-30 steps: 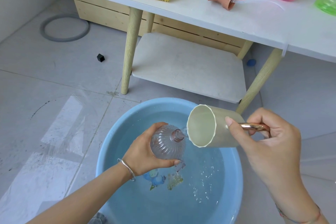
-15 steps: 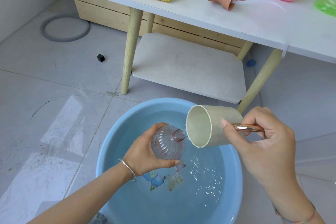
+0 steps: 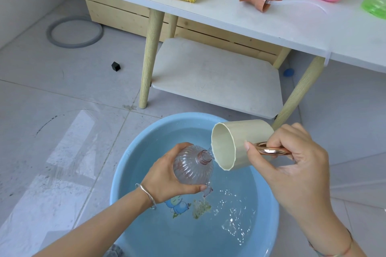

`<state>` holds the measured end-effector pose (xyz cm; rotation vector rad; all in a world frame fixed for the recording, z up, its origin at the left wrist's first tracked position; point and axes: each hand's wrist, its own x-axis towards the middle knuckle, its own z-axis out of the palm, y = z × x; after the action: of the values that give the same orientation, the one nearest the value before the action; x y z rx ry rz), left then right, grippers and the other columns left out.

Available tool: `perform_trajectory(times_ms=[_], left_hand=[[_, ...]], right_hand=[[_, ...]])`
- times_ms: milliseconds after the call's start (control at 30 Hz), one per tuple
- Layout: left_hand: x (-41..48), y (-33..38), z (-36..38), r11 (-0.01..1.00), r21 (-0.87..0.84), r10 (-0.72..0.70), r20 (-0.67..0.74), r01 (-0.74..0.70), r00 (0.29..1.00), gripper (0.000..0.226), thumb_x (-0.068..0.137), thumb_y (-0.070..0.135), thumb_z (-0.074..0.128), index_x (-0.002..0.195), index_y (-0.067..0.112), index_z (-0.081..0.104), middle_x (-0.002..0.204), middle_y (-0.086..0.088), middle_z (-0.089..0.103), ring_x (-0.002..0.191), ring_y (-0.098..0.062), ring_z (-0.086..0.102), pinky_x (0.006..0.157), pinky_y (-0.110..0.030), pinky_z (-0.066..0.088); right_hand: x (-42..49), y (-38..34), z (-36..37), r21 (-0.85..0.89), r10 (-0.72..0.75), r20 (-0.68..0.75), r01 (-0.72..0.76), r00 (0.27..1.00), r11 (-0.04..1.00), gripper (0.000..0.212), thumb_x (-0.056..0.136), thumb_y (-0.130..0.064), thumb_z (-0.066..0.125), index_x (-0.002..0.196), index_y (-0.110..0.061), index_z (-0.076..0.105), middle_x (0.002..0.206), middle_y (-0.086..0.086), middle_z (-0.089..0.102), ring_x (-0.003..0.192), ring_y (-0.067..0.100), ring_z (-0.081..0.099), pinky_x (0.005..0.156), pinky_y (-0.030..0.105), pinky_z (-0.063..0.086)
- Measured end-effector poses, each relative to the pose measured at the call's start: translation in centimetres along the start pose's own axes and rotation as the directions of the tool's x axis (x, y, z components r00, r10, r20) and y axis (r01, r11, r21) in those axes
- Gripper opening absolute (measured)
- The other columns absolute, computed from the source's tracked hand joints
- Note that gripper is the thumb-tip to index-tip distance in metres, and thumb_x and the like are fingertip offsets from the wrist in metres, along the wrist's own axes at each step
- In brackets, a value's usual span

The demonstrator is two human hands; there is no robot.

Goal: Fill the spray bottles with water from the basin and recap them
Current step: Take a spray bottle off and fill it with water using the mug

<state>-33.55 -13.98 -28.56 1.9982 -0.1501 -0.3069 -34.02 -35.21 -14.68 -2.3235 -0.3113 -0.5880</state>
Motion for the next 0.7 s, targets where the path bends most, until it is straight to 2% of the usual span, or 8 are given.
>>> perform_trajectory(times_ms=[300,600,700], left_hand=[[-0.04,-0.08,0.04,1.0,-0.002,-0.003,-0.002,0.003,1.0,0.09,0.049,0.06,0.086,0.126,0.04,0.043,0.116,0.025,0.06,0.107,0.003,0.058,0.096,-0.029,0.049],[-0.06,-0.12,-0.06,1.0,-0.009,0.001,-0.009,-0.001,1.0,0.089,0.049,0.06,0.086,0.125,0.04,0.044,0.115,0.025,0.06,0.107,0.002,0.059,0.095,-0.03,0.049],[-0.06,-0.12,-0.07,1.0,-0.012,0.0,-0.008,0.0,1.0,0.088,0.05,0.06,0.086,0.125,0.04,0.044,0.116,0.025,0.06,0.108,0.002,0.058,0.097,-0.03,0.048]], right_hand=[[0.04,-0.4,0.36,-0.056,-0.114,0.006,0.114,0.994,0.992,0.04,0.078,-0.026,0.068,0.055,-0.012,0.038,0.056,-0.005,0.035,0.063,0.015,0.03,0.058,0.019,0.027],[-0.01,-0.8,0.85,-0.13,-0.25,0.001,0.248,0.968,0.96,0.039,0.08,-0.022,0.066,0.053,-0.011,0.041,0.06,-0.01,0.028,0.066,0.011,0.025,0.063,0.022,0.026],[-0.06,-0.74,0.99,-0.158,-0.297,0.0,0.293,0.955,0.943,0.04,0.081,-0.021,0.066,0.051,-0.009,0.044,0.053,-0.003,0.037,0.065,0.014,0.027,0.065,0.023,0.028]])
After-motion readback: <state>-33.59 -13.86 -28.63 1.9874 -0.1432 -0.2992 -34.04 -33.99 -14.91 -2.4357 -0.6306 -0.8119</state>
